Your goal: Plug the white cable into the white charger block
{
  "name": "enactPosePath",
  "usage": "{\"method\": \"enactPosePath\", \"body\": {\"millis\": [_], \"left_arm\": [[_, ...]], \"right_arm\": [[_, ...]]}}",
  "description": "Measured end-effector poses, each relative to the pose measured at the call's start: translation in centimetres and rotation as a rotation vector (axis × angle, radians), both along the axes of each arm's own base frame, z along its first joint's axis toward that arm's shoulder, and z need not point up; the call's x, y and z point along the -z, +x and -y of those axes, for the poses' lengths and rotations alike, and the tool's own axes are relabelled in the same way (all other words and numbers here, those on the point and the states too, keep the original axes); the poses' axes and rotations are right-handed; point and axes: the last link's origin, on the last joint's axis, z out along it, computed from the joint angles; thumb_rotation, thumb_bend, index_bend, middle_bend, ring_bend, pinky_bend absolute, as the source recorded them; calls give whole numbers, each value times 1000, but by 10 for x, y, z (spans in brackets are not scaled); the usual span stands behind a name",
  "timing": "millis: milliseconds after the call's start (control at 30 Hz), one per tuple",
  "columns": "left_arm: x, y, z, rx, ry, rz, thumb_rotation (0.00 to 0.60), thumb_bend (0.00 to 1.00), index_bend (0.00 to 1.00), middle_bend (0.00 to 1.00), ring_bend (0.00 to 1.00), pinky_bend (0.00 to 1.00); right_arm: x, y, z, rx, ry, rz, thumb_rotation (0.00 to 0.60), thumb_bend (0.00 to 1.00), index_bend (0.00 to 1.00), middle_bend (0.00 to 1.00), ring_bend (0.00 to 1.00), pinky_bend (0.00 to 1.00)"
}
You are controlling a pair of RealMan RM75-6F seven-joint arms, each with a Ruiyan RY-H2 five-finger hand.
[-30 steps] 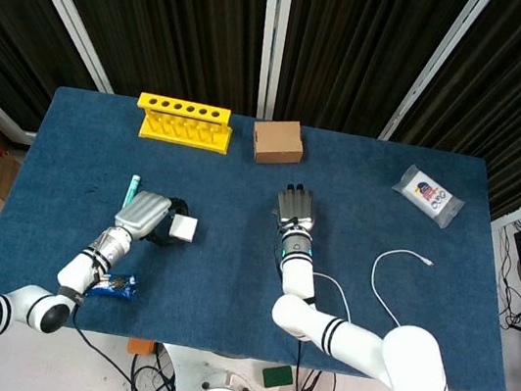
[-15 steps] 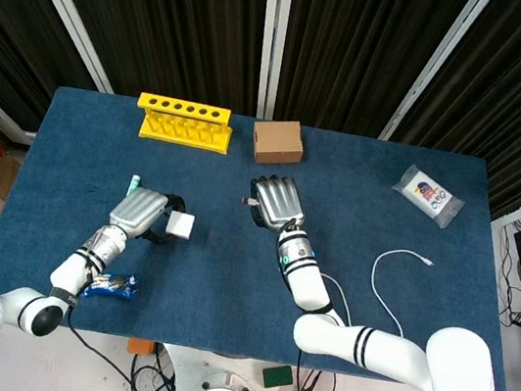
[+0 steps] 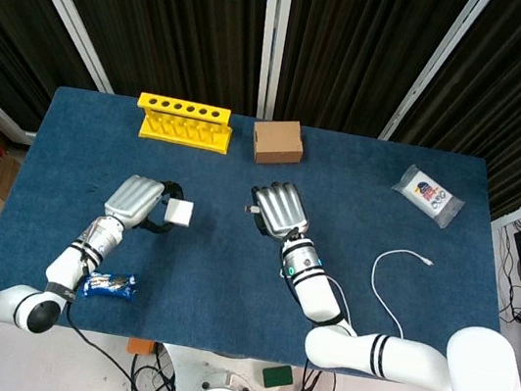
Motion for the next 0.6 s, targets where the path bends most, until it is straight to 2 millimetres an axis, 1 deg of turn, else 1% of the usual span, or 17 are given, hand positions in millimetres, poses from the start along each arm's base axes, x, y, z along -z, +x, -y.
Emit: {"method": "enactPosePath", "body": {"millis": [167,267,433,600], "left_arm": [[-4,8,-6,-5,8,5,600,218,634,559,751,923],[-2,15,-10,-9,2,8,600,218,633,560,751,923],[1,25,-15,-32,-10,17,600,218,633,560,751,923],[5,33,-18,-41,-7,-15,600,217,633,560,751,923]], "right_arm": [[0,0,-3,-2,-9,-60,600,1000,655,601,460,598],[3,4,-4,5,-4,-84,600,1000,657,601,460,601],[11,20,-6,21,11,-92,600,1000,662,602,464,609],[15,35,-6,39,11,-90,600,1000,667,605,474,614]]}}
